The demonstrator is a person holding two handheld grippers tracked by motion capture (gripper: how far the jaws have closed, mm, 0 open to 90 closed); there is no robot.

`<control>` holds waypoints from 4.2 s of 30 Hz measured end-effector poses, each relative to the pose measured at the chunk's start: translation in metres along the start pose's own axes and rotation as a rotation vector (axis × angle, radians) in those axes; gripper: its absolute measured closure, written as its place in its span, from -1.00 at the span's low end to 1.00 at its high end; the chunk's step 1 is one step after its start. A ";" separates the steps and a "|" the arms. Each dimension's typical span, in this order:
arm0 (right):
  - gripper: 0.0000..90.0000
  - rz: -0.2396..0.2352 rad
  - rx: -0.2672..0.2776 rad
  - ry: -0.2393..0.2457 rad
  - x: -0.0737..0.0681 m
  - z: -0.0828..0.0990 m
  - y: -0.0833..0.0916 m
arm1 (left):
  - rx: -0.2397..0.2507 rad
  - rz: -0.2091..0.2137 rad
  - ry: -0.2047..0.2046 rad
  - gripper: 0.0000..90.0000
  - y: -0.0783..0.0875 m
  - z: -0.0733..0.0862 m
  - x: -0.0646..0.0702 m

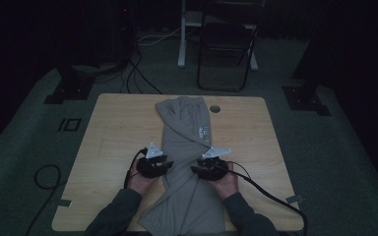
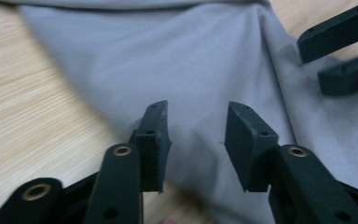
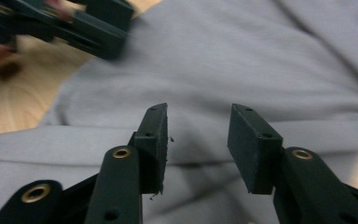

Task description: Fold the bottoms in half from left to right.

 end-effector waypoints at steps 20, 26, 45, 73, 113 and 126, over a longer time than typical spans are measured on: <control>0.98 0.040 -0.087 0.090 -0.008 0.013 -0.010 | -0.043 -0.168 0.018 0.75 -0.033 -0.013 -0.046; 0.32 -0.021 0.036 0.062 -0.016 -0.001 -0.008 | -0.017 -0.168 0.016 0.74 -0.033 -0.011 -0.048; 1.00 0.026 -0.051 0.159 -0.027 -0.006 -0.026 | -0.017 -0.195 0.016 0.77 -0.035 -0.013 -0.050; 0.47 0.001 0.004 0.118 -0.030 0.020 0.030 | -0.016 -0.153 -0.005 0.49 -0.014 -0.010 -0.031; 0.38 -0.065 0.010 0.171 -0.046 0.007 0.021 | 0.001 -0.205 0.082 0.48 -0.003 0.000 -0.045; 0.19 -0.099 -0.038 0.118 -0.045 -0.010 -0.022 | -0.022 -0.173 0.075 0.77 -0.022 -0.002 -0.043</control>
Point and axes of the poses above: each handheld gripper's, and its own axes: y roughly backward along the jaws, z roughly out of its underside, x roughly to its right, the point moved 4 cm from there along -y, roughly forward along the jaws, and after that the axes turned 1 degree about -z, right-handed, at the moved point
